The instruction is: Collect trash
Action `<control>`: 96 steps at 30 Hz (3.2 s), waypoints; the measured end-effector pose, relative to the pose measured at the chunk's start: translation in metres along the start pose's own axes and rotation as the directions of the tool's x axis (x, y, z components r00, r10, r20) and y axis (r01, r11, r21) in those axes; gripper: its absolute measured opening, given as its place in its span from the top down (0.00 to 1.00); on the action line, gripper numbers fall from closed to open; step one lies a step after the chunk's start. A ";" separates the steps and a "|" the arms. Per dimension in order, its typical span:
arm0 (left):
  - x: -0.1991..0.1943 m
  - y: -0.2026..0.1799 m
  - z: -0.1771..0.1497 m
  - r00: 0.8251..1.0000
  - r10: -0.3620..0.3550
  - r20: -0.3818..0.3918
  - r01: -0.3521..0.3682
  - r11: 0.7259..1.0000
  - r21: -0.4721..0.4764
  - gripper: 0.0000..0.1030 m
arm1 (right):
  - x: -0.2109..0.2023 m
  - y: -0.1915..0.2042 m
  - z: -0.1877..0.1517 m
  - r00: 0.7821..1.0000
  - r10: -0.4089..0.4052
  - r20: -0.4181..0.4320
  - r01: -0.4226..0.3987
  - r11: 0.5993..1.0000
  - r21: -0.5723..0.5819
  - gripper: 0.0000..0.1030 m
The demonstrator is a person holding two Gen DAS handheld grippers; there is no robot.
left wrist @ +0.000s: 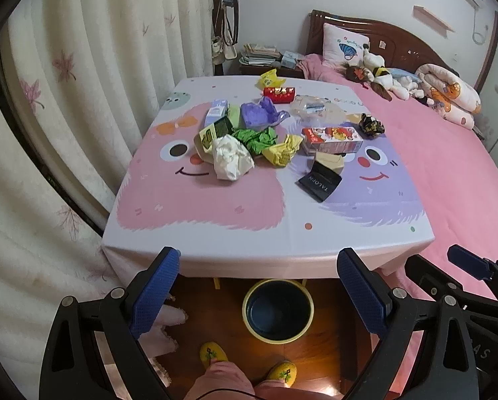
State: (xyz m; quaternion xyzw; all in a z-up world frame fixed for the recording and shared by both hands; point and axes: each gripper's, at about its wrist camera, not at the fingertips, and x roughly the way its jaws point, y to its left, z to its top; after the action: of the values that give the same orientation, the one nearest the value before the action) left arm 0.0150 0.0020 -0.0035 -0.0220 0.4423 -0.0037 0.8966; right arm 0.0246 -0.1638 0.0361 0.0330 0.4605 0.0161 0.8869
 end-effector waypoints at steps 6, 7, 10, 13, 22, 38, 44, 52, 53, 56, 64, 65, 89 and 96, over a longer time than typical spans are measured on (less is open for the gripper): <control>-0.033 0.005 0.016 0.998 -0.026 0.050 0.026 1.000 0.010 0.06 | -0.001 0.021 -0.005 0.999 0.048 0.006 -0.048 0.999 0.023 0.25; -0.035 0.007 0.018 0.998 -0.028 0.060 0.027 1.000 0.013 0.06 | -0.002 0.025 -0.004 0.999 0.054 0.007 -0.054 0.998 0.021 0.25; -0.040 0.014 0.027 0.996 -0.037 0.078 0.036 0.999 0.024 0.06 | -0.004 0.039 -0.003 0.997 0.078 0.017 -0.078 0.997 0.008 0.25; -0.038 0.024 0.039 0.996 -0.034 0.088 0.032 0.999 0.028 0.06 | -0.005 0.059 -0.002 0.995 0.093 0.036 -0.093 0.996 -0.011 0.25; 0.004 0.066 0.111 0.998 -0.035 0.054 0.031 0.997 0.070 0.06 | 0.010 0.092 0.057 0.995 0.096 0.037 -0.096 0.995 -0.002 0.28; 0.160 0.159 0.237 0.984 -0.054 -0.172 0.090 0.974 0.207 0.06 | 0.174 0.121 0.149 0.988 0.068 -0.138 -0.051 0.991 0.124 0.31; 0.215 0.181 0.256 0.969 -0.062 -0.237 0.119 0.965 0.234 0.06 | 0.229 0.149 0.150 0.980 0.079 -0.183 -0.059 0.992 0.113 0.32; 0.260 0.181 0.264 0.949 -0.093 -0.302 0.168 0.958 0.234 0.06 | 0.286 0.177 0.153 0.973 0.030 -0.228 -0.011 0.996 0.086 0.32; 0.267 0.180 0.265 0.944 -0.102 -0.315 0.179 0.958 0.226 0.06 | 0.292 0.178 0.152 0.972 0.013 -0.233 0.006 0.997 0.079 0.32; 0.281 0.173 0.265 0.927 -0.129 -0.352 0.212 0.955 0.209 0.06 | 0.303 0.177 0.149 0.968 -0.004 -0.252 0.024 0.997 0.078 0.41; 0.334 0.147 0.250 0.875 -0.142 -0.462 0.267 0.939 0.216 0.26 | 0.298 0.147 0.137 0.962 0.086 -0.260 -0.036 0.981 0.192 0.73; 0.341 0.146 0.248 0.866 -0.142 -0.479 0.271 0.939 0.211 0.27 | 0.295 0.145 0.137 0.963 0.087 -0.256 -0.038 0.981 0.190 0.74; 0.281 0.096 0.221 0.914 -0.151 -0.376 0.275 0.912 0.304 0.78 | 0.161 0.119 0.149 0.990 -0.096 -0.102 0.096 0.995 -0.009 0.74; 0.210 0.099 0.193 0.952 -0.124 -0.279 0.214 0.923 0.320 0.78 | 0.131 0.110 0.140 0.997 -0.057 -0.055 0.052 0.993 -0.103 0.74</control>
State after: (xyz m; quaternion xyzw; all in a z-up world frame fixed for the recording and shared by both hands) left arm 0.2949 0.1028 -0.0571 0.0987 0.5420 -0.1622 0.8187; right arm 0.2148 -0.0526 0.0179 -0.0251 0.4855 0.0162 0.8737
